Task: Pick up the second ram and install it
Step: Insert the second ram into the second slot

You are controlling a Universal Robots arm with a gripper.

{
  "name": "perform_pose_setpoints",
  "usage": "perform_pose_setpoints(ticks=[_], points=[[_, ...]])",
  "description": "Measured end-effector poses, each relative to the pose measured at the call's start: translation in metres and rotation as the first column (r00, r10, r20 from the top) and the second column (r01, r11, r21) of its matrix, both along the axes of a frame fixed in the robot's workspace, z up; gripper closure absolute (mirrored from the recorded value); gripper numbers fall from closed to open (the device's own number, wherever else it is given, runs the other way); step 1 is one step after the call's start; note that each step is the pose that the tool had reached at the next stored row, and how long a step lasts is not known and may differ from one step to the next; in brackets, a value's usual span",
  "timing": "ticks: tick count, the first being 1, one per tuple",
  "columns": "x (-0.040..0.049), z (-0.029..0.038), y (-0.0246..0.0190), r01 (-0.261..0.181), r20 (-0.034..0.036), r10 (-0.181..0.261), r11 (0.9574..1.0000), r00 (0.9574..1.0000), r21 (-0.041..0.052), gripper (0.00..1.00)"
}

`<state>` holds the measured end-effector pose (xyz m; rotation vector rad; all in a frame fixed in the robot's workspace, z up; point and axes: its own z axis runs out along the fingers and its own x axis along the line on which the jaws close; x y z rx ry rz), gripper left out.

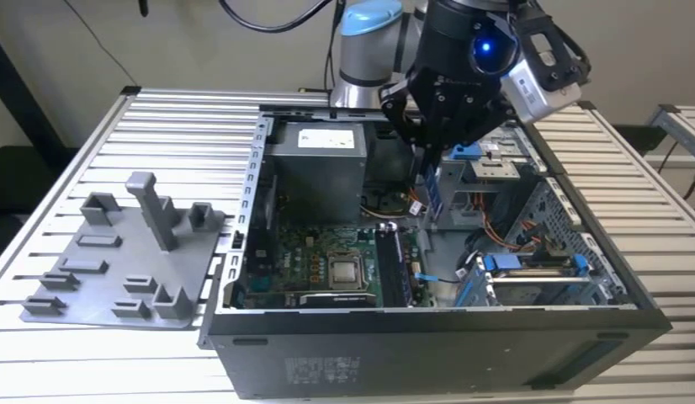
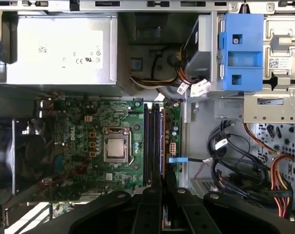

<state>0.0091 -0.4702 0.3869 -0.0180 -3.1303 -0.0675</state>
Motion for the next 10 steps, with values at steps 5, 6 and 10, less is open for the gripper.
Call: perform_pose_setpoints(ticks=[5,6,10], points=[[0.0,-0.0036,0.0,0.0,0.0,0.0,1.0,1.0,-0.0001,0.86],[0.0,-0.0043,0.0,0.0,-0.0001,0.0,1.0,1.0,-0.0002,0.86],[0.0,-0.007,0.0,0.0,0.0,0.0,1.0,1.0,-0.0001,0.86]])
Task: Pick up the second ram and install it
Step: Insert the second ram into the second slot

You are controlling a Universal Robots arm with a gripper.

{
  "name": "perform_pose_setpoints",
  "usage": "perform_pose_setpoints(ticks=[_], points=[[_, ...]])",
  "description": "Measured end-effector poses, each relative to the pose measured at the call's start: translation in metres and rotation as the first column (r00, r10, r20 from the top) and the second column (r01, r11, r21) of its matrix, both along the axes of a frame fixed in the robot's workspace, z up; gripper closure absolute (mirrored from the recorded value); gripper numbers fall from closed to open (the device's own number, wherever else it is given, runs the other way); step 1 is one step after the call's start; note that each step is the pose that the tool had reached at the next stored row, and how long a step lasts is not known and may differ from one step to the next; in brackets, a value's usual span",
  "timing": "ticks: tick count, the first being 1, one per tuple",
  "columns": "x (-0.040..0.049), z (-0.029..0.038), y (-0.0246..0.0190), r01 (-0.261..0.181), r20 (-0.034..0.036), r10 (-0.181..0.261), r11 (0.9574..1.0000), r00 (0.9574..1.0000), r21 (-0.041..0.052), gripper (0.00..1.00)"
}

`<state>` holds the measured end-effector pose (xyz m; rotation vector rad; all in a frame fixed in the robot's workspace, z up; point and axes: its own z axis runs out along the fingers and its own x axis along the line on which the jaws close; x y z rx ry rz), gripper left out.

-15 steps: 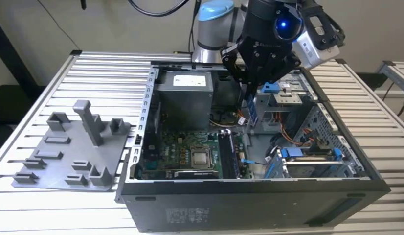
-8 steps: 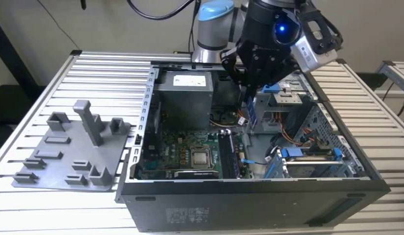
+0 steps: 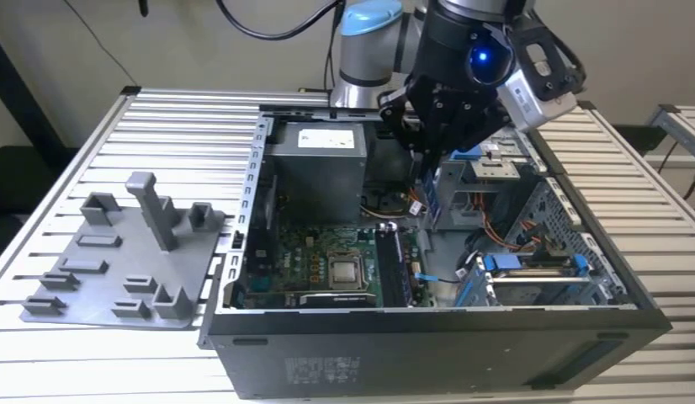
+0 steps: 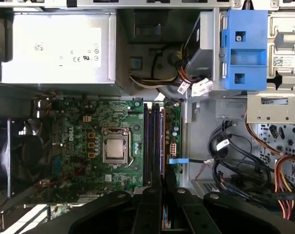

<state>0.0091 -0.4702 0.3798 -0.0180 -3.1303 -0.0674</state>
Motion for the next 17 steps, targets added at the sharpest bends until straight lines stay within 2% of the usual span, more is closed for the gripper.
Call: perform_pose_setpoints(ticks=[17], points=[[0.0,-0.007,0.0,0.0,0.0,0.0,1.0,1.0,0.0003,0.86]])
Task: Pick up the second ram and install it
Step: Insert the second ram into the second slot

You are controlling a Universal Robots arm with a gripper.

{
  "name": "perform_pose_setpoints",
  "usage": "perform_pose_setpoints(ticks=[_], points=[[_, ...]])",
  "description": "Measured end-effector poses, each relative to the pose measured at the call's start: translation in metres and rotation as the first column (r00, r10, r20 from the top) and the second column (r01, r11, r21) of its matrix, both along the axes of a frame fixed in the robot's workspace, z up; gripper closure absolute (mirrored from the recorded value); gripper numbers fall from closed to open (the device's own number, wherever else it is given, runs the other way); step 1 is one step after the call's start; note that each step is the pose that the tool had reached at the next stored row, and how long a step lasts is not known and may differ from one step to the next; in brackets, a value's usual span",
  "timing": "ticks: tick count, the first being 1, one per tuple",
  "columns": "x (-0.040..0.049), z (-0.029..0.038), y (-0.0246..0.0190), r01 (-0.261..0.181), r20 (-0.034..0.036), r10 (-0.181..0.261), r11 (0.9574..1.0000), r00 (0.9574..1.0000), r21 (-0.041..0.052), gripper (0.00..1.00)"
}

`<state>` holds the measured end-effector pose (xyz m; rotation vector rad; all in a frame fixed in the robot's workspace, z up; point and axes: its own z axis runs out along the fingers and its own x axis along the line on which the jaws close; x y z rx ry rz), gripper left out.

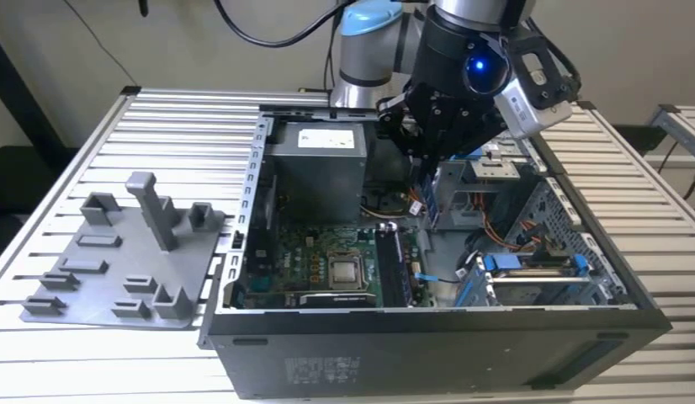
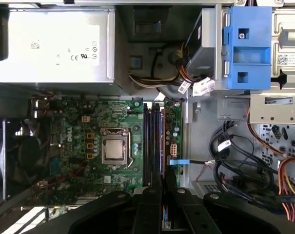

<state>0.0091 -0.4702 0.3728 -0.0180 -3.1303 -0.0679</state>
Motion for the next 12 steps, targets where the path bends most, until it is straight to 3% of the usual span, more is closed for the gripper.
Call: perform_pose_setpoints(ticks=[12], points=[[0.0,-0.0111,0.0,0.0,0.0,0.0,1.0,1.0,-0.0002,0.86]])
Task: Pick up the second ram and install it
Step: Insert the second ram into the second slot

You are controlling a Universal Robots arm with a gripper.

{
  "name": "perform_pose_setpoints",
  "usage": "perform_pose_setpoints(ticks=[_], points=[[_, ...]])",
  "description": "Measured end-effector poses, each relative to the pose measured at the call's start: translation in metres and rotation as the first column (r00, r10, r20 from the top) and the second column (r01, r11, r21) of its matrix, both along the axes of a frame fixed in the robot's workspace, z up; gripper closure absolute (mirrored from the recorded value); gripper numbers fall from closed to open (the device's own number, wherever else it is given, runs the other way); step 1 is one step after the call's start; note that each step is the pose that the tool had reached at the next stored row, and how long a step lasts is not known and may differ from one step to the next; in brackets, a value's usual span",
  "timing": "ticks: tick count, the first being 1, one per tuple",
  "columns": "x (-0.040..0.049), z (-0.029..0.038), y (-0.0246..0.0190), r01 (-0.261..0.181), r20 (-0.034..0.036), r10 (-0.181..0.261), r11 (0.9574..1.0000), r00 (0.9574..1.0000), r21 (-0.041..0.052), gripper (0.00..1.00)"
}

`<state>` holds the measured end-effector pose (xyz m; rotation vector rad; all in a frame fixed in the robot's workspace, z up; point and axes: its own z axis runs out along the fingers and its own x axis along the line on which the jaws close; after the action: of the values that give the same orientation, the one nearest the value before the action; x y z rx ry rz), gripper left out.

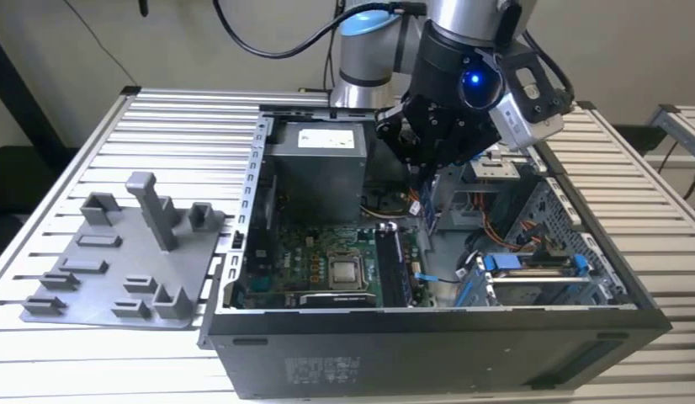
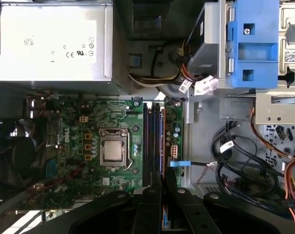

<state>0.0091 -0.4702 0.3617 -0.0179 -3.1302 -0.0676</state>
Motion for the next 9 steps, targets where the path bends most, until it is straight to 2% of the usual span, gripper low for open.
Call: perform_pose_setpoints(ticks=[9], points=[[-0.0026,-0.0151,0.0001,0.0,0.0,0.0,1.0,1.0,0.0001,0.86]])
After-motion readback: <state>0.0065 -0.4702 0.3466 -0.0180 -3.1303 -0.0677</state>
